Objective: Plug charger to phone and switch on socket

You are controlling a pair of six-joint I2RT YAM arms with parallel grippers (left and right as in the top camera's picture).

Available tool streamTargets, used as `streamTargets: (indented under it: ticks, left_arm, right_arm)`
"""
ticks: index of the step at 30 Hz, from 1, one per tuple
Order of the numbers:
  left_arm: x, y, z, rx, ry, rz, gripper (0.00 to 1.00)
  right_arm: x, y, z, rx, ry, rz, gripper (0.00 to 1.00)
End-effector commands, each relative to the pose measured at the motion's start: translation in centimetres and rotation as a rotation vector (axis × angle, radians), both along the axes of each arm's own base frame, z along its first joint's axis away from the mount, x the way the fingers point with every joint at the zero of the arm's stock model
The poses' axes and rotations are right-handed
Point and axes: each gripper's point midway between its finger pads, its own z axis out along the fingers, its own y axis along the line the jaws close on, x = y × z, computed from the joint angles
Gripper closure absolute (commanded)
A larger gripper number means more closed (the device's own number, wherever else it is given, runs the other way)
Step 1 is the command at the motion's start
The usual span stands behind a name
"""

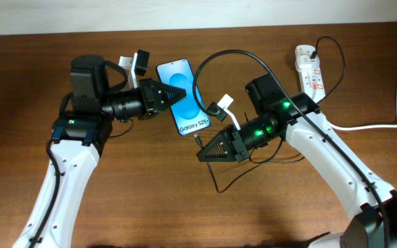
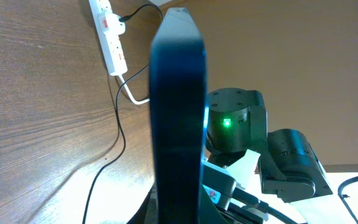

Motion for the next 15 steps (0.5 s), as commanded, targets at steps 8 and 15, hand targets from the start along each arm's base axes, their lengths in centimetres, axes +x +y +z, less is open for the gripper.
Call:
streamTargets:
  ticks: [8, 15]
  left_arm:
    - [-0.26, 0.2, -0.38, 0.021, 0.024, 0.01, 1.0]
    - [-0.25, 0.2, -0.37, 0.021, 0.024, 0.011, 1.0]
  right_arm:
    - [-0.44, 0.11, 1.31, 0.047, -0.017, 0.012, 0.96]
    - [-0.45, 0.1, 1.3, 0.029, 0.033, 0.0, 0.96]
